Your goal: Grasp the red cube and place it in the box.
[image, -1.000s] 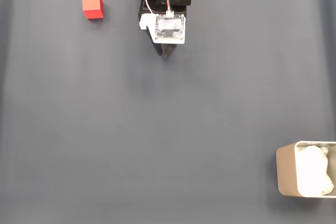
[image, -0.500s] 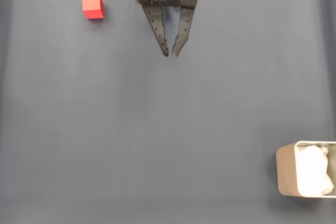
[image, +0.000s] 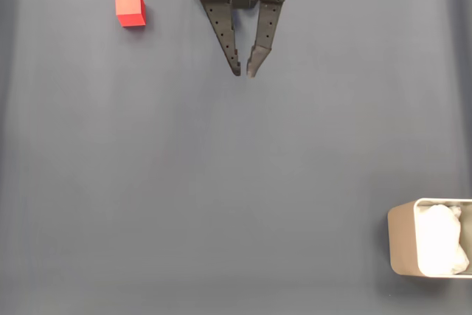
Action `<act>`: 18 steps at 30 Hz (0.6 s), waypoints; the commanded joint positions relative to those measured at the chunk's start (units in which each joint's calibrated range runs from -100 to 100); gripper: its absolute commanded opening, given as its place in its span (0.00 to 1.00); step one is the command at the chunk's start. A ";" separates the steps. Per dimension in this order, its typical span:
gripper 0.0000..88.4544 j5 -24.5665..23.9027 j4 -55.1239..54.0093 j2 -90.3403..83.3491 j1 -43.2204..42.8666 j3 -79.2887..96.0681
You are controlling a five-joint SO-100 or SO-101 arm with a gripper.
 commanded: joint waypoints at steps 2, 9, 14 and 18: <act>0.01 -0.34 1.13 0.92 1.68 -3.83; 0.01 -0.24 2.44 1.79 7.58 -5.29; 0.01 -0.34 3.83 1.79 12.76 -5.47; 0.01 -0.78 5.23 1.36 16.88 -5.47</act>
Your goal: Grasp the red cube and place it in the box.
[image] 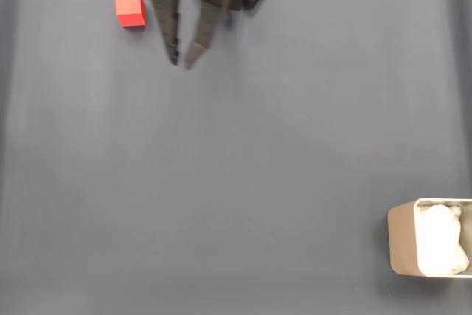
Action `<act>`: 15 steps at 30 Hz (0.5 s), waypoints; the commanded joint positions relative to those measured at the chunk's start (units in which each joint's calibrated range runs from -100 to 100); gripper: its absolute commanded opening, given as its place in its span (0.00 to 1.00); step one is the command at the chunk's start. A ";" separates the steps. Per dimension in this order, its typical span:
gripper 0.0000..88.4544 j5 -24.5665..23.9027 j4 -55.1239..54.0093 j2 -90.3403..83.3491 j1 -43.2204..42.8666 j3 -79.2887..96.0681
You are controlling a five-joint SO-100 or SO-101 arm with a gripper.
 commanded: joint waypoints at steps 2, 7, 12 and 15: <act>0.01 -0.88 2.00 -0.90 4.99 -2.13; 0.01 -1.81 5.03 -1.94 10.53 -1.58; 0.01 -2.00 7.98 -4.02 16.07 -0.85; 0.01 -1.81 8.88 -5.84 19.27 0.52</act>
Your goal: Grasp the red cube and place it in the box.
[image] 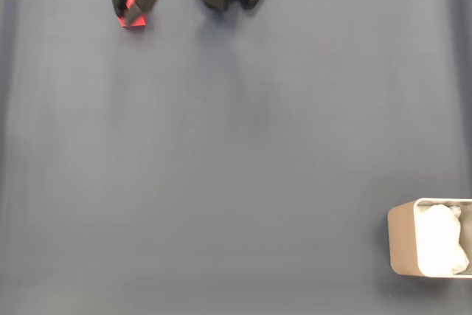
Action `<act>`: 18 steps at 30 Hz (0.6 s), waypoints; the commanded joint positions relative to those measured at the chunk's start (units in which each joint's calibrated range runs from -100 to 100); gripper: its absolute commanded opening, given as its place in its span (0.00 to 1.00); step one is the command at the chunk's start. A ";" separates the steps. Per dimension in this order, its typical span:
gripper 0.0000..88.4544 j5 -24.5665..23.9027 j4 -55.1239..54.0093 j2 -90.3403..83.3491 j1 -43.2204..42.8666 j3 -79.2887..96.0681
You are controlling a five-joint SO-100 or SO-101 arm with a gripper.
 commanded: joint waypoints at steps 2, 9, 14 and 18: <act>0.01 0.00 1.09 -3.32 5.15 1.34; 0.01 0.49 3.06 -6.09 12.39 4.08; 0.01 0.49 4.29 -7.30 16.87 6.18; 0.01 0.34 4.62 -8.00 19.64 7.27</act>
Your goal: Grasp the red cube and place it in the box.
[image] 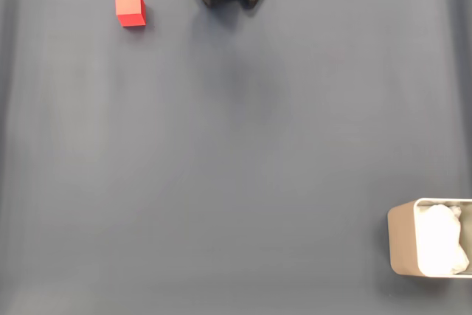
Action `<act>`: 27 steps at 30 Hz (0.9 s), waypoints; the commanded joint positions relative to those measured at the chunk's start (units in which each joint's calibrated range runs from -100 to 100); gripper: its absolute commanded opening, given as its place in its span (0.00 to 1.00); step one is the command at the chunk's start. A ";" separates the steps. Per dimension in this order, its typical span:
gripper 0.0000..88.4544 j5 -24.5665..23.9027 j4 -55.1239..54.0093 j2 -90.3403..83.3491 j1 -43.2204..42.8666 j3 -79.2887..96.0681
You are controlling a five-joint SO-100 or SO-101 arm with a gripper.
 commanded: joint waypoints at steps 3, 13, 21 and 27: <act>0.01 -0.10 0.49 -1.14 3.55 0.59; 0.01 0.63 1.22 -2.52 10.22 4.15; 0.01 1.81 1.22 -2.70 14.98 6.88; 0.01 2.10 1.22 -2.78 17.54 8.89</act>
